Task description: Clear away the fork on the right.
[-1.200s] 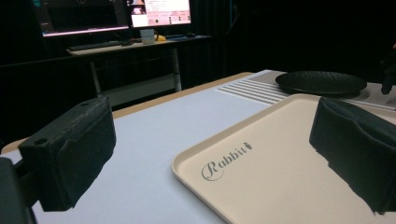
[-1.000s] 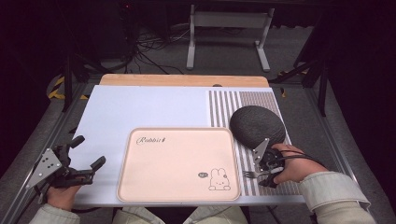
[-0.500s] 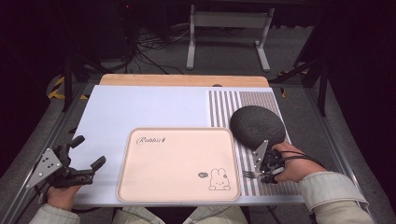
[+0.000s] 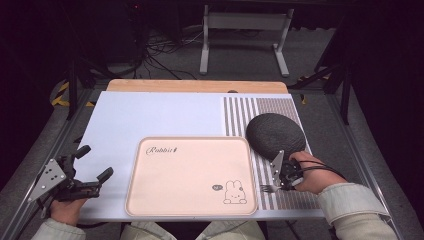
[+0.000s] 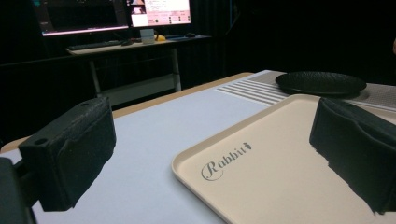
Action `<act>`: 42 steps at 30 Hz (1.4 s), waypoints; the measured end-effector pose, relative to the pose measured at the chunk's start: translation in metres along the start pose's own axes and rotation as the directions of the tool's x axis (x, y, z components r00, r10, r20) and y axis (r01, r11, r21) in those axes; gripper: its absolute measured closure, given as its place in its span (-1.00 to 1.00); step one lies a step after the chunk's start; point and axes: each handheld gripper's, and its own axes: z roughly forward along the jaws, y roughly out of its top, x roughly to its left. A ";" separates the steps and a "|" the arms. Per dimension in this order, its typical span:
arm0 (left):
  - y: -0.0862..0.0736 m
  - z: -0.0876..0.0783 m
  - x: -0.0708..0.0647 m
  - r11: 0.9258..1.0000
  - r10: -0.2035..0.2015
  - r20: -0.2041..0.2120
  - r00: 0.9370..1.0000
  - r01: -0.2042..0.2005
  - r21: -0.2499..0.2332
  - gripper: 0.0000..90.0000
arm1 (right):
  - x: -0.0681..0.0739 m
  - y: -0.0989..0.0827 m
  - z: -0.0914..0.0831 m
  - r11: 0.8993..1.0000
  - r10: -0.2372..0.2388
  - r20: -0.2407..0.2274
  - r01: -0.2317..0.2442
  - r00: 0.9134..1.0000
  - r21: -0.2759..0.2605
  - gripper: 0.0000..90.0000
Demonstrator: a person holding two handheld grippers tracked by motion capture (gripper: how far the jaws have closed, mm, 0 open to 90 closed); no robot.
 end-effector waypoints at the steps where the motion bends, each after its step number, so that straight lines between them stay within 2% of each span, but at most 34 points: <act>1: 0.000 0.000 0.000 1.000 0.001 0.000 1.000 -0.001 0.000 -0.97 | 0.000 0.000 0.000 1.000 -0.003 0.001 0.003 1.000 0.001 0.87; 9: 0.000 0.000 0.000 1.000 0.000 -0.001 1.000 0.000 0.000 -0.97 | -0.001 -0.001 0.000 1.000 -0.009 -0.012 0.009 1.000 -0.004 0.91; 15: 0.000 0.000 0.000 1.000 0.000 -0.001 1.000 0.000 -0.001 -0.97 | -0.001 0.002 0.000 0.999 -0.032 -0.014 0.032 0.999 0.014 0.91; 26: 0.000 0.000 0.000 1.000 0.001 -0.002 1.000 -0.001 0.000 -0.97 | 0.001 0.001 -0.001 0.999 -0.035 0.002 0.035 0.999 0.007 0.93; 32: 0.000 0.000 0.000 1.000 0.000 -0.002 1.000 0.000 0.000 -0.97 | 0.002 0.000 -0.002 1.000 -0.012 0.005 0.013 1.000 -0.011 0.93; 38: 0.000 0.000 0.000 1.000 0.000 -0.001 1.000 0.000 -0.002 -0.97 | 0.003 0.000 -0.013 0.999 0.014 0.006 -0.014 1.000 -0.045 0.93; 41: 0.000 0.000 0.000 1.000 0.000 -0.001 1.000 0.000 -0.001 -0.97 | 0.003 -0.001 -0.020 0.998 0.027 0.015 -0.026 1.000 -0.058 0.93; 42: 0.000 0.000 0.000 1.000 0.000 -0.002 1.000 0.000 -0.001 -0.97 | 0.003 -0.001 -0.023 0.997 0.030 0.038 -0.027 0.999 -0.068 0.93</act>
